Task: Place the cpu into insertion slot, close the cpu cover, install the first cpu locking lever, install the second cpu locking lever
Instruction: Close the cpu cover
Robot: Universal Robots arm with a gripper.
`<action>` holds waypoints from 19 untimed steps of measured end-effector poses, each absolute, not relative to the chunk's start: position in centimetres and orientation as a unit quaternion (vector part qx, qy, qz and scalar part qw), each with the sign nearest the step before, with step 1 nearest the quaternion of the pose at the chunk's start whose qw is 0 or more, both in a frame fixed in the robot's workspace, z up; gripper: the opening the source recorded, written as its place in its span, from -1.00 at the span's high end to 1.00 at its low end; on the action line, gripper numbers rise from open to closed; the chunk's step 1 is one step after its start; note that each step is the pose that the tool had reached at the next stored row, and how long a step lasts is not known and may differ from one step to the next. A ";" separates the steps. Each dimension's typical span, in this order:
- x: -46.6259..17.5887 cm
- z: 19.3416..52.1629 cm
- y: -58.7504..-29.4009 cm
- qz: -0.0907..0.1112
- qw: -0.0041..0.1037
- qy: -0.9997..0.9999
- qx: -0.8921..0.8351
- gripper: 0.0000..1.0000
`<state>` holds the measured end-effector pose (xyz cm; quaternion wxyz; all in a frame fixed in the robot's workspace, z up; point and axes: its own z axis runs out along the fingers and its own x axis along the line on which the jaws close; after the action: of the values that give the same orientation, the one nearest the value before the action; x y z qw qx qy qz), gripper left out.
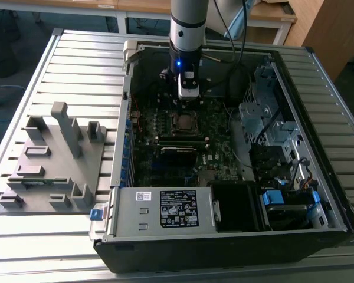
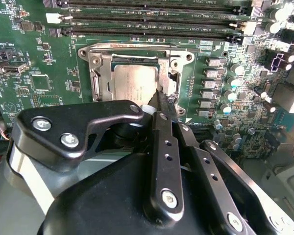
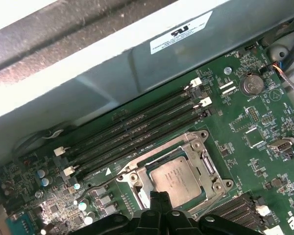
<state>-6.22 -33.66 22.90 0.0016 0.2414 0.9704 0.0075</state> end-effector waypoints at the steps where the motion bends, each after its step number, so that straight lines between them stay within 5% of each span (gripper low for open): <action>1: -6.2 22.9 -33.7 0.008 0.002 0.970 0.241 0.80; 19: -6.2 22.8 -33.7 0.008 0.001 0.988 0.156 0.80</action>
<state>-6.22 -33.66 22.77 0.0009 0.1557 0.9878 0.0079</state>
